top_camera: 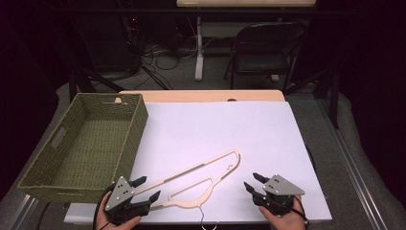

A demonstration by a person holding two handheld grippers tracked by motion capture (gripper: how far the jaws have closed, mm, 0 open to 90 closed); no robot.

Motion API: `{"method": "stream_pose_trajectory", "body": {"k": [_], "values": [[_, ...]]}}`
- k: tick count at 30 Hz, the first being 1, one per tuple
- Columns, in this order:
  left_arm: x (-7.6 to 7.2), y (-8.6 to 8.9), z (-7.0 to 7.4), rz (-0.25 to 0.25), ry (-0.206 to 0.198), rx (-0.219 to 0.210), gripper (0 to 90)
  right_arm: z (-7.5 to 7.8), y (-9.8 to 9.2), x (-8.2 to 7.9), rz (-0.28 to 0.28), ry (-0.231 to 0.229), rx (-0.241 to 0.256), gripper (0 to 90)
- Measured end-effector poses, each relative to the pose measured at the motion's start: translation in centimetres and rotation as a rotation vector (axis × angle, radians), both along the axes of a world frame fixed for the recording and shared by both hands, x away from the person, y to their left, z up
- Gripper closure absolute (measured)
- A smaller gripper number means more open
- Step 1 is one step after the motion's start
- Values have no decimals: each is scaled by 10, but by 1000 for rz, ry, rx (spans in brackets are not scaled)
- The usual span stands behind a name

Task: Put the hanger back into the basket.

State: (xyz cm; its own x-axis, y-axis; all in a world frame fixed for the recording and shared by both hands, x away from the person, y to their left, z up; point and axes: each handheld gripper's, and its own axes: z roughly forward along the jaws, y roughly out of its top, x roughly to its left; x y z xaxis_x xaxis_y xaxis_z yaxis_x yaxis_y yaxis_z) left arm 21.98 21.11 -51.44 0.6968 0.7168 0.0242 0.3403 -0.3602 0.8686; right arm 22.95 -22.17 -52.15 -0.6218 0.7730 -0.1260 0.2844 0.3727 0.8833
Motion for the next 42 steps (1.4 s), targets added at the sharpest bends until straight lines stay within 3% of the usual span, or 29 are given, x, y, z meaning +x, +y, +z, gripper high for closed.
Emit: {"method": "stream_pose_trajectory", "body": {"k": [2, 13, 14, 17, 23, 30, 42], "values": [[3, -3, 0, -7, 7, -3, 330, 1, 10, 11, 29, 36, -1, 573], [8, -7, -1, -22, 11, -1, 336, 17, 48, 36, 177, 63, -84, 607], [8, -6, -1, -21, 12, -3, 336, 23, 56, 39, 204, 71, -112, 613], [7, -5, -2, -19, 14, -1, 337, 26, 63, 41, 213, 81, -125, 618], [7, -5, -4, -21, 18, 6, 344, 12, 76, 39, 233, 106, -146, 645], [6, -7, -5, -27, 19, 17, 350, 5, 75, 45, 214, 138, -154, 662], [6, -10, -11, -42, 37, 32, 373, -12, 97, 31, 301, 177, -153, 688]]}}
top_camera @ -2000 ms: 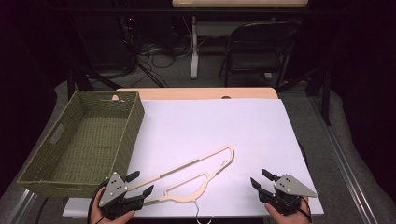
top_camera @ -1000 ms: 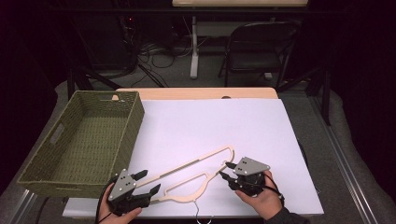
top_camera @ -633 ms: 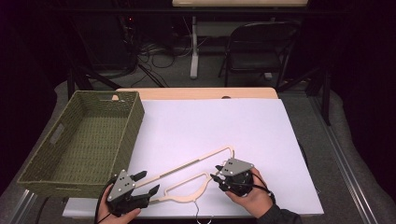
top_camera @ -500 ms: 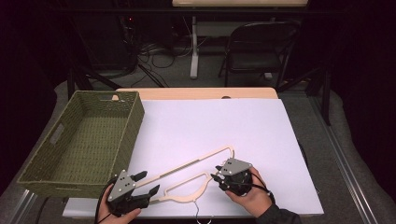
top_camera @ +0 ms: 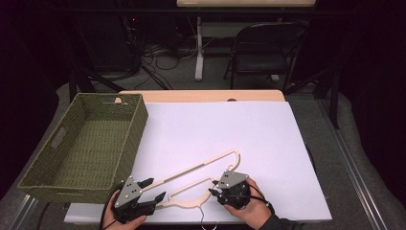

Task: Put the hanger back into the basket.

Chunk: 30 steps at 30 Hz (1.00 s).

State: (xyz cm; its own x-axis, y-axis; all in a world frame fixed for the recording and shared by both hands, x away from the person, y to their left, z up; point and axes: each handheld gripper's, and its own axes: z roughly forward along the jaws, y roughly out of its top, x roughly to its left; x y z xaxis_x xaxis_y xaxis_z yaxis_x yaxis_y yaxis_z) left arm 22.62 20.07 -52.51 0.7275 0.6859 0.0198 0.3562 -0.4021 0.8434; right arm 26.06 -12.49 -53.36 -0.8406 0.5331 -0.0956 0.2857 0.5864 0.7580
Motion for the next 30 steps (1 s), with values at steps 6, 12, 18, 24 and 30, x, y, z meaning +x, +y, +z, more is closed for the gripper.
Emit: {"method": "stream_pose_trajectory", "body": {"k": [6, 12, 18, 24, 30], "values": [[2, -1, -3, -2, 7, 9, 376, -2, 9, 4, 17, -13, -15, 691], [2, -1, -3, 0, 8, 4, 376, 8, 17, 22, 51, -26, -45, 685], [3, 0, -3, 1, 8, 6, 376, 32, 28, 42, 131, -16, -106, 653], [3, 1, -3, 6, 8, 1, 376, 49, 37, 58, 191, 55, -179, 645], [3, 2, -3, 7, 8, 2, 376, 52, 54, 67, 270, 102, -296, 651]]}}
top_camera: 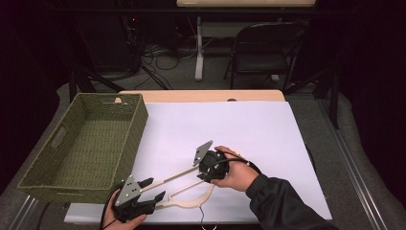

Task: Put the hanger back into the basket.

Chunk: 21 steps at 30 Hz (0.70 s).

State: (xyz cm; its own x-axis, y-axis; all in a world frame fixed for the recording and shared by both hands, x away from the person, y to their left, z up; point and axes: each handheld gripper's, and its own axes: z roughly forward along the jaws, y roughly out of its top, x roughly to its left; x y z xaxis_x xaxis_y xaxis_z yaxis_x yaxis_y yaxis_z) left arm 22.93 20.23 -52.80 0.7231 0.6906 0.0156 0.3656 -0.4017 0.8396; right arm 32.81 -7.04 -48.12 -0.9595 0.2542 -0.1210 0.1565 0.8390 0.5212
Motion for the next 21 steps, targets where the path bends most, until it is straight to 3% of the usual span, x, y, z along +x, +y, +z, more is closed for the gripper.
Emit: {"method": "stream_pose_trajectory", "body": {"k": [2, 7, 10, 12, 13, 21], "values": [[0, 0, 0, 4, 3, -4, 375, 1, 6, 3, 28, 3, -35, 646], [1, 1, 0, 2, 4, -2, 375, -2, 18, 13, 78, 66, -91, 627], [1, 1, 0, 2, 5, -3, 375, -8, 25, 16, 113, 70, -167, 615], [1, 1, 0, 1, 6, -4, 375, -10, 27, 16, 128, 80, -175, 613], [1, 1, 0, 1, 4, -6, 375, -13, 32, 17, 152, 107, -182, 614], [1, 2, 0, 2, 3, -6, 375, -28, 43, 16, 217, 119, -260, 629]]}}
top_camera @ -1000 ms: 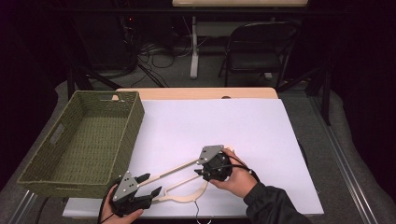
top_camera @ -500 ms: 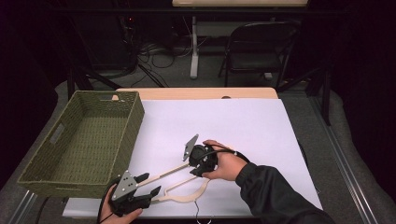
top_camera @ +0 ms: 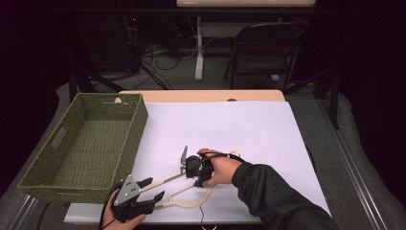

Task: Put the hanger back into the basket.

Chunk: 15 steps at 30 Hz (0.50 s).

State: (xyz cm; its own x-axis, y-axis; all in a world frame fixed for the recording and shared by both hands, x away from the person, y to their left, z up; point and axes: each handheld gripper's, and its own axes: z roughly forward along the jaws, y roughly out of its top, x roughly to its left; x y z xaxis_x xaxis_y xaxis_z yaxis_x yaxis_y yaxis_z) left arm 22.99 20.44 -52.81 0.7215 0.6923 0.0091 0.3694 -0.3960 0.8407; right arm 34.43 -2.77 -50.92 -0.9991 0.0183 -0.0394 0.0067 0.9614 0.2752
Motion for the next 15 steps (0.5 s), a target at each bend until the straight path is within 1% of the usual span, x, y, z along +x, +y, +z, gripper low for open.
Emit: {"method": "stream_pose_trajectory", "body": {"k": [3, 6, 7, 8, 9, 11, 12, 15], "values": [[0, 0, 0, 2, -1, 0, 375, 0, 3, 0, 30, -22, -53, 635], [0, 1, 0, 2, 0, 0, 375, 2, 6, 0, 34, -13, -56, 638], [0, 1, 0, 2, 0, 0, 375, 3, 7, 1, 42, -6, -59, 644], [0, 1, 0, 2, 0, 0, 375, 2, 10, 1, 71, -17, -92, 649], [0, 1, 0, 3, -1, 2, 375, 2, 12, 1, 82, -20, -103, 651], [0, 2, 0, 5, 2, -2, 375, 1, 17, 1, 105, -21, -107, 651], [0, 2, 0, 5, 2, -2, 375, 1, 17, 1, 105, -21, -107, 651], [0, 3, 1, 11, 1, -4, 375, -5, 24, -1, 132, -19, -125, 654]]}}
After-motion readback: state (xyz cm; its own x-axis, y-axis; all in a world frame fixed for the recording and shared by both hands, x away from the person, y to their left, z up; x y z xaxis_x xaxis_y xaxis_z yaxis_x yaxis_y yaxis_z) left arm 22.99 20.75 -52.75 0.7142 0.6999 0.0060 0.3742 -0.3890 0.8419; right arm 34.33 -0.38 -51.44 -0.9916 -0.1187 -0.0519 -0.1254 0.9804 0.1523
